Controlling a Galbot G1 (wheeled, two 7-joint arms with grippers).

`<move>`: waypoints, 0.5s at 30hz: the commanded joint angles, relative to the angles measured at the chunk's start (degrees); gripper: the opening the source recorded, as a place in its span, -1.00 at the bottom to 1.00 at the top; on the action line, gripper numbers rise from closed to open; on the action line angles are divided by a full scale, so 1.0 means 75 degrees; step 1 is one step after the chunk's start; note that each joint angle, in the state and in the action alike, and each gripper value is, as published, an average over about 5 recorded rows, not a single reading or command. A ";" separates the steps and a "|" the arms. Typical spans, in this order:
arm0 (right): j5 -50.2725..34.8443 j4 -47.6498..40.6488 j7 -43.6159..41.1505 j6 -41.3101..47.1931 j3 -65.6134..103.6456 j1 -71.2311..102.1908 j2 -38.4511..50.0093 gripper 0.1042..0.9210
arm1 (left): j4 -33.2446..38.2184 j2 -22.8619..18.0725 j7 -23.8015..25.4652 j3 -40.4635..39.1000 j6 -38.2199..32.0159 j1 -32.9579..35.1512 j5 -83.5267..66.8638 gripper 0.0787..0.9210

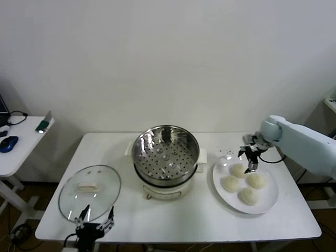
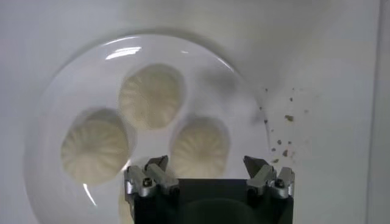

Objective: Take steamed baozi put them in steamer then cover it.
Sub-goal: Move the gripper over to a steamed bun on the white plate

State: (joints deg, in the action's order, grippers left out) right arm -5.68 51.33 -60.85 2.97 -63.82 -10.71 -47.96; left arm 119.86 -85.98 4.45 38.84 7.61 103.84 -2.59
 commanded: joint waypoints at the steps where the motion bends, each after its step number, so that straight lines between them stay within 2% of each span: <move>1: 0.0260 -0.0582 0.0015 0.0004 0.0612 0.0614 -0.0340 0.76 | -0.0033 -0.0001 -0.0005 0.0018 -0.0027 0.0005 0.0030 0.77; 15: 0.0405 -0.0764 0.0028 -0.0026 0.0767 0.0670 -0.0353 0.76 | -0.0116 -0.0015 -0.0016 0.0025 -0.0064 0.0018 0.0143 0.77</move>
State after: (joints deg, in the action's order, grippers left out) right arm -3.27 46.82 -60.75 2.78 -59.35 -6.81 -50.14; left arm 119.08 -86.09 4.34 39.01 7.15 103.96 -1.56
